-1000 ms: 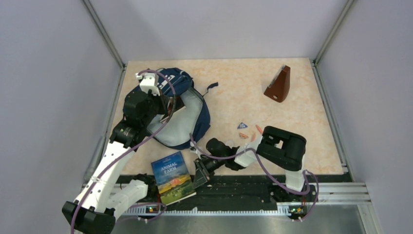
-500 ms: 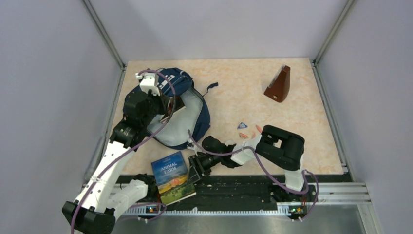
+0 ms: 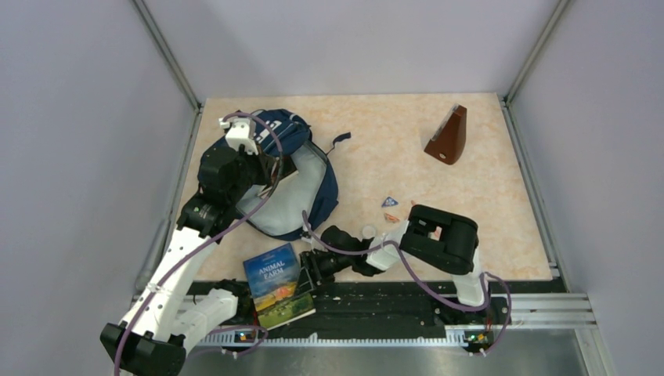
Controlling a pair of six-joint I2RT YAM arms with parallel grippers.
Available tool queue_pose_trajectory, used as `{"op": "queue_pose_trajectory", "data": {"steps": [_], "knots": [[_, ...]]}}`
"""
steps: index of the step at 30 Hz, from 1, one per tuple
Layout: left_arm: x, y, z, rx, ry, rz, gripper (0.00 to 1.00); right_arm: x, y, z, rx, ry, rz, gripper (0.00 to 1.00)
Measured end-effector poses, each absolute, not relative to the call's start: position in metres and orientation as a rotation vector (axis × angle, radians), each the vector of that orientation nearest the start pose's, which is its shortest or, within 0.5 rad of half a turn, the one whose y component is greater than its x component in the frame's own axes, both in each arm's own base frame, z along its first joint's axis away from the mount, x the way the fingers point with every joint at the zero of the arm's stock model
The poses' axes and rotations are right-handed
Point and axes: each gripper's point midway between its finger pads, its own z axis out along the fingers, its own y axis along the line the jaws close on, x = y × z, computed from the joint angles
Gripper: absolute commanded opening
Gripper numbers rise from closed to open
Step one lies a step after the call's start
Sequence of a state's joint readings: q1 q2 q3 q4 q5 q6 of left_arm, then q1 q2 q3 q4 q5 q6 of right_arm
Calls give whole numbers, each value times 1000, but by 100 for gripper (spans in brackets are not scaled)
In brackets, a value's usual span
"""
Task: Pack the student bag
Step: Pick up the book from the center of the board.
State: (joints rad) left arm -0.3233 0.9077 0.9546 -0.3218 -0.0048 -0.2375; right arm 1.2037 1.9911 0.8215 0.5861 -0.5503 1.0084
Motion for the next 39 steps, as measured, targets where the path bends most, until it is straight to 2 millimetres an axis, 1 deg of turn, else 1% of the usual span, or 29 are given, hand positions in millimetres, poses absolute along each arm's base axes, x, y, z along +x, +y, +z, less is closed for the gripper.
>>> {"op": "queue_pose_trajectory", "data": {"steps": [2,3,4,5,6,7,11,13,16,18,23,27,32,34,37,39], "knots": [[308,-114,286,79,1863,-389,0,45,454,19,-633,2627,1621,35],[308,-114,286,80,1863,-390,0,48,455,16,-605,2633,1603,28],[308,-114,286,80,1863,-390,0,49,454,14,-589,2637,1596,17],[308,-114,286,80,1863,-391,0,50,453,11,-566,2643,1583,9],[308,-114,286,81,1863,-391,0,51,453,11,-546,2646,1580,3],[308,-114,286,81,1863,-392,0,52,453,12,-535,2638,1589,0],[308,-114,286,81,1863,-392,0,54,454,17,-511,2586,1630,0],[308,-114,286,82,1863,-392,0,54,450,20,-504,2566,1634,0],[308,-114,286,82,1863,-392,0,52,440,29,-517,2528,1640,0],[308,-114,286,82,1863,-389,0,50,432,38,-544,2494,1644,0],[309,-110,286,72,1858,-365,0,45,409,69,-649,2394,1620,0],[311,-106,286,70,1856,-337,0,47,388,104,-705,2299,1556,0],[313,-100,286,69,1854,-297,0,60,361,153,-702,2165,1474,0],[313,-98,286,70,1853,-283,0,67,355,167,-686,2130,1452,0],[314,-95,286,66,1852,-269,0,88,354,185,-636,2083,1416,0],[315,-94,286,63,1851,-265,0,109,355,192,-585,2069,1388,0]]}}
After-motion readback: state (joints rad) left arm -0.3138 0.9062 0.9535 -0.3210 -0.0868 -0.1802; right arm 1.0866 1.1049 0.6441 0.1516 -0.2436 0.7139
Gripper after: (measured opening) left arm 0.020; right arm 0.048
